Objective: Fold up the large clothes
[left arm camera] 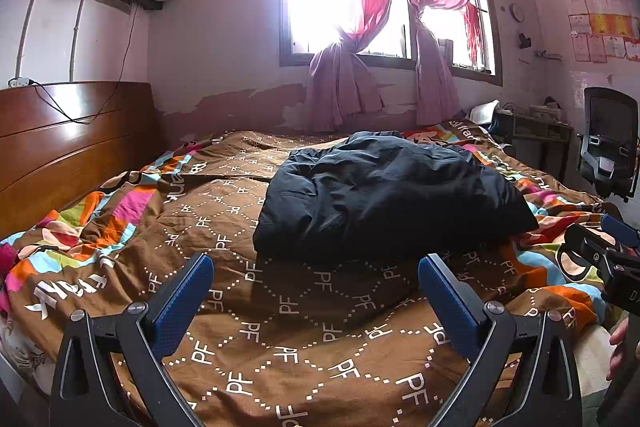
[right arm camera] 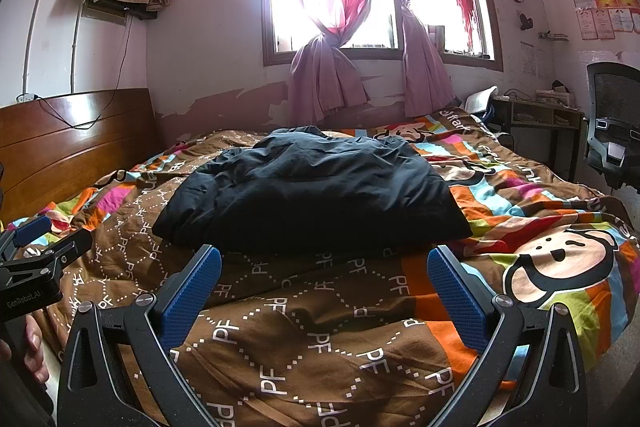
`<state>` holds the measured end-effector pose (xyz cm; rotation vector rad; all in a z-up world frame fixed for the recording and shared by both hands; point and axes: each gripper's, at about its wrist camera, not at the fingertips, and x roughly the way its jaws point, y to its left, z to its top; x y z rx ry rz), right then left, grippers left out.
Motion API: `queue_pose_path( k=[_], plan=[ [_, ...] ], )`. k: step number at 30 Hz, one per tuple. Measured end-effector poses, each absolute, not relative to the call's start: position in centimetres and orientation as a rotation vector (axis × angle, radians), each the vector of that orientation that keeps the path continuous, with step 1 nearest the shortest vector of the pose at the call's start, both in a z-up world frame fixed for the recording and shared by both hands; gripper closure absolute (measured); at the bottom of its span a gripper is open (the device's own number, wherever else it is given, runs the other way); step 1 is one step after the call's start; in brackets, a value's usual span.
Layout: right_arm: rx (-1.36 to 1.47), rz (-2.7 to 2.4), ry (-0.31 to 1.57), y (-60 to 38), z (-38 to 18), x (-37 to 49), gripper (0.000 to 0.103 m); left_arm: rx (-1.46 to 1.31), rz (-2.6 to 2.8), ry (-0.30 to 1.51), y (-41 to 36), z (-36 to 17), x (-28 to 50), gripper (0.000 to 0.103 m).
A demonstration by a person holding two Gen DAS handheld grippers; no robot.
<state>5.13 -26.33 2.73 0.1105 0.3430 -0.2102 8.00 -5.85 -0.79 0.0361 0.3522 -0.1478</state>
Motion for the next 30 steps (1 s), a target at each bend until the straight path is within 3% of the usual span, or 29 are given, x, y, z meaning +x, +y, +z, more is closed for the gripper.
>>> queue_pose_path(
  k=[30],
  plan=[
    [0.111,-0.208,0.347,-26.12,2.65,5.11,0.001,0.026,-0.167,0.367,-5.3,-1.19,8.11,0.0]
  ],
)
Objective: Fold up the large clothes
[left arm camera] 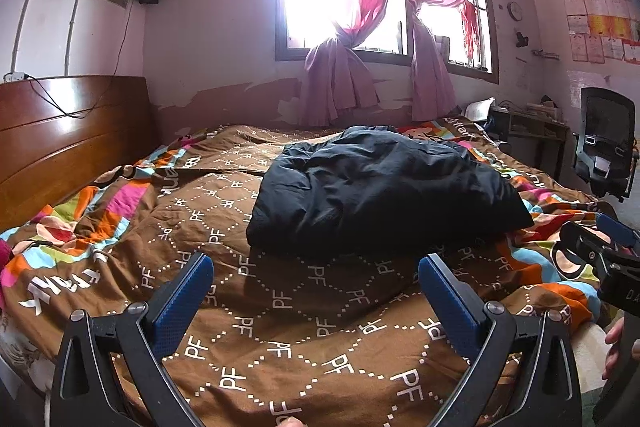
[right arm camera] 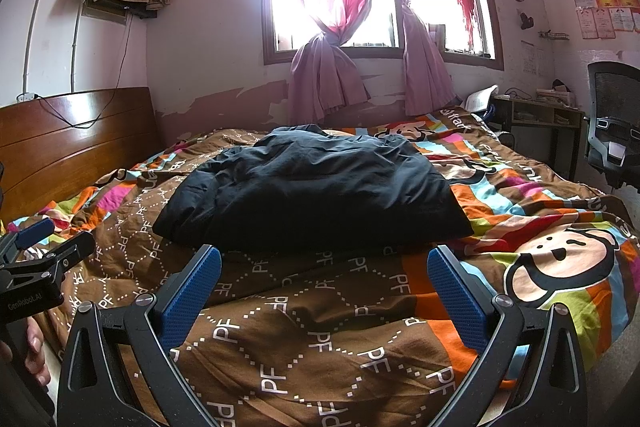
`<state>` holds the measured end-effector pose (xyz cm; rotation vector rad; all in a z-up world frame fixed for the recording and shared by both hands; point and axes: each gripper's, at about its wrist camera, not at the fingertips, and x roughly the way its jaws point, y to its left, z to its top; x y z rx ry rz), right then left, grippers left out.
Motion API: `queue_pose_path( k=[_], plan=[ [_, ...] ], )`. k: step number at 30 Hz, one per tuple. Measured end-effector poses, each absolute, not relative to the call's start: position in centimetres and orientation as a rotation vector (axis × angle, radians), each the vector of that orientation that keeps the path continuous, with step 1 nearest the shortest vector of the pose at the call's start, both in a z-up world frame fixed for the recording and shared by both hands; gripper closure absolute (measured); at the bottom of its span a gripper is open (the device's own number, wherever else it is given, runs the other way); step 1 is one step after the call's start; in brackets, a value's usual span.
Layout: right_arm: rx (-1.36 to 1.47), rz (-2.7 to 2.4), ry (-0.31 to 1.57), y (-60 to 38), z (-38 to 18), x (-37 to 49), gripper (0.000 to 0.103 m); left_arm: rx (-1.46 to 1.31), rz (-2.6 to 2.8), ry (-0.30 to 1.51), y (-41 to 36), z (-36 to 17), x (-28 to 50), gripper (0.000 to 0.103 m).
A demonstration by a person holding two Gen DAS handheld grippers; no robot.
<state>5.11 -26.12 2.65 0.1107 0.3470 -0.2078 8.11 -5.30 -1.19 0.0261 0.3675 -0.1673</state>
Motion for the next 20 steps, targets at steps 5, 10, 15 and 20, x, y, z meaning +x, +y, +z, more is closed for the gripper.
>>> queue_pose_path(
  k=[5,10,15,20],
  plan=[
    [0.11,-0.209,0.348,-26.0,2.7,5.1,0.001,0.02,-0.175,0.403,-5.2,-1.7,8.6,0.0],
    [0.112,-0.209,0.347,-26.0,2.7,5.1,0.001,0.036,-0.174,0.401,-5.1,-1.8,8.7,0.0],
    [0.111,-0.201,0.356,-25.7,2.4,5.1,0.001,0.053,-0.175,0.401,-5.3,-2.0,8.8,0.0],
    [0.116,-0.195,0.367,-25.6,1.9,5.3,0.001,0.068,-0.162,0.407,-5.6,-2.3,8.7,0.0]
  ],
)
